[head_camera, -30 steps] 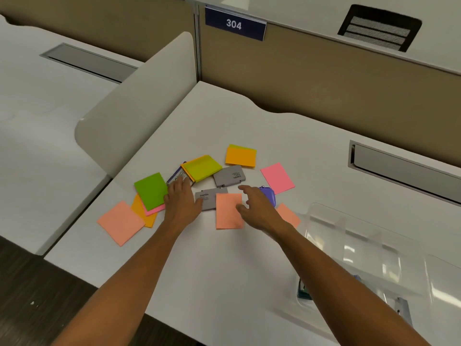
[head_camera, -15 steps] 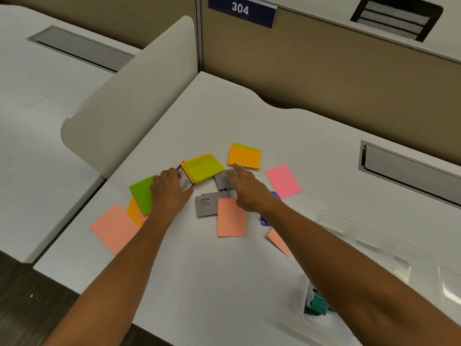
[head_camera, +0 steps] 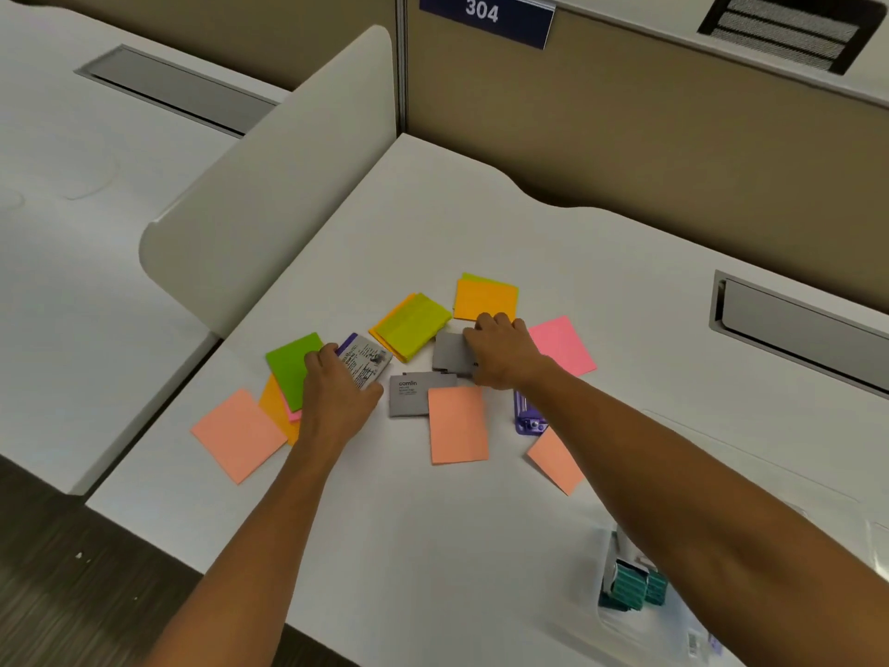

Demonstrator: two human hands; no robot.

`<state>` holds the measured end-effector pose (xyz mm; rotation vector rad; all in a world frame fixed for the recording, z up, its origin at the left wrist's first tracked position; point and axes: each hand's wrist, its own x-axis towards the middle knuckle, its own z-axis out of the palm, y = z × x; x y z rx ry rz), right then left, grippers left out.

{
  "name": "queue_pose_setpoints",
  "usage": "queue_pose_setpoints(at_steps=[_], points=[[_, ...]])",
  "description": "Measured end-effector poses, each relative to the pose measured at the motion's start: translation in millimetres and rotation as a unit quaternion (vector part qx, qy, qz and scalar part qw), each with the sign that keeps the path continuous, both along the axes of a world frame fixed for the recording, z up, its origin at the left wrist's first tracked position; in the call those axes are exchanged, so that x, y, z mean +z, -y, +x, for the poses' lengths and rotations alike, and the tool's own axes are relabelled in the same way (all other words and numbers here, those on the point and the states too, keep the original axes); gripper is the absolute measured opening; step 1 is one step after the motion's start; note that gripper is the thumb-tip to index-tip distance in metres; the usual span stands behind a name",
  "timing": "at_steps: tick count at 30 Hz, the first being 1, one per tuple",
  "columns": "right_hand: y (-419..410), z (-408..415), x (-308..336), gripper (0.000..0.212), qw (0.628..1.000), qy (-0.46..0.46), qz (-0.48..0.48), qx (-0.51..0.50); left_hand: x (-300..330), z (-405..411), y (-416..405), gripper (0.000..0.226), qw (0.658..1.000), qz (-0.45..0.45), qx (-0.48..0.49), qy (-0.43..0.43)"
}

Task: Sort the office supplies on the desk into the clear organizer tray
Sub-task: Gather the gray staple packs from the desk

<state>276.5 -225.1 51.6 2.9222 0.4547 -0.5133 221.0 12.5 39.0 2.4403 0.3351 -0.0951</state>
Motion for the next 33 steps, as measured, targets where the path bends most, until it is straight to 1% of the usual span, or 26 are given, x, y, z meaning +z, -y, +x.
queue_pose_setpoints(at_steps=[2,5,10,14,17,20,25,33], points=[[2,-6,0,0.056,0.999,-0.016,0.018,-0.031,0,-10,-1,0.078,0.999,-0.027,0.03,0.006],[1,-15,-1,0.063,0.997,-0.016,0.046,-0.064,3,-27,-1,0.077,0.995,-0.065,0.069,0.024],[4,-32,2,0.07,0.994,0.022,0.062,-0.086,12,-50,1,0.075,0.99,-0.109,0.077,0.053],[11,-46,12,0.072,0.986,0.049,0.119,-0.108,22,-61,7,0.075,0.987,-0.121,0.074,0.077],[21,-54,26,0.065,0.976,0.058,0.158,-0.136,29,-66,17,0.076,0.986,-0.121,0.067,0.092],[36,-66,38,0.062,0.961,0.076,0.204,-0.172,37,-70,31,0.074,0.985,-0.131,0.057,0.1],[73,-95,45,0.067,0.938,0.108,0.242,-0.225,49,-79,63,0.07,0.987,-0.129,0.018,0.094],[139,-152,46,0.068,0.901,0.118,0.276,-0.314,63,-106,134,0.071,0.985,-0.123,-0.064,0.101]])
